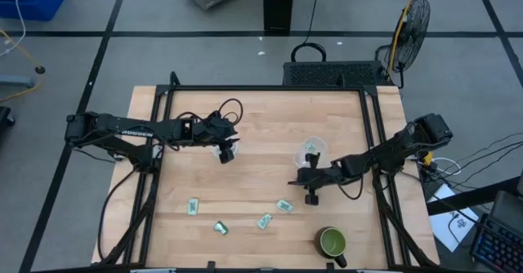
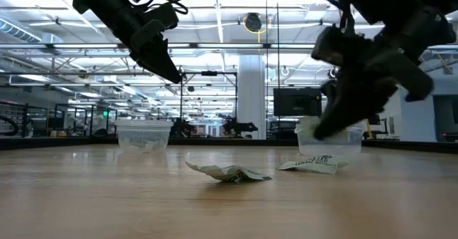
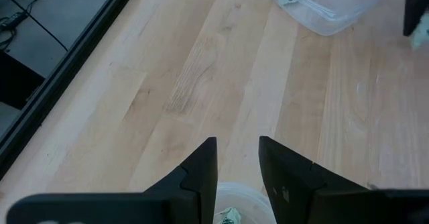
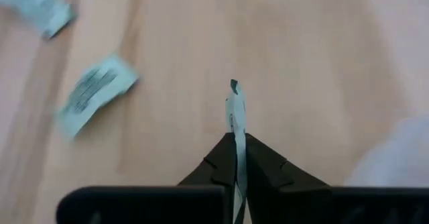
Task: Pick and place Stevia / Truvia into bins
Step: Put the white stevia packet into the right transparent container
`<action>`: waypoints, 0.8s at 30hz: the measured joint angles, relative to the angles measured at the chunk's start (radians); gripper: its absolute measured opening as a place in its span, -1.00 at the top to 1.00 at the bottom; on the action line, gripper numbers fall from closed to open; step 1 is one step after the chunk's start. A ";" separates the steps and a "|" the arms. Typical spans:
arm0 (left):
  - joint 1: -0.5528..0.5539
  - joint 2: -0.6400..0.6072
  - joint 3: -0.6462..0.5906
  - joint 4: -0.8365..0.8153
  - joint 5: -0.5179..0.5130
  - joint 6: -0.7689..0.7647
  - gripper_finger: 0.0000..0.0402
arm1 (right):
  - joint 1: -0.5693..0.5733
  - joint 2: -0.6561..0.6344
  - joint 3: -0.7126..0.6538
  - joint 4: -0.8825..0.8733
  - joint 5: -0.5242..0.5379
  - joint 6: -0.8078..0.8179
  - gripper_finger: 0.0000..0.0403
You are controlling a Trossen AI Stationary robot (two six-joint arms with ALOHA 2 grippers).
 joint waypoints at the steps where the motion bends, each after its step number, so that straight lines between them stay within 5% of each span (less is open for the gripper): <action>1: 0.000 0.000 0.000 0.000 0.000 0.000 0.41 | 0.000 -0.011 0.000 0.001 0.029 -0.004 0.94; 13: 0.000 0.000 0.000 0.000 0.000 0.000 0.41 | -0.031 -0.236 0.002 -0.205 0.404 0.017 0.95; 24: 0.000 0.000 0.000 0.003 0.000 0.000 0.41 | -0.162 -0.218 0.002 -0.416 0.277 0.209 0.93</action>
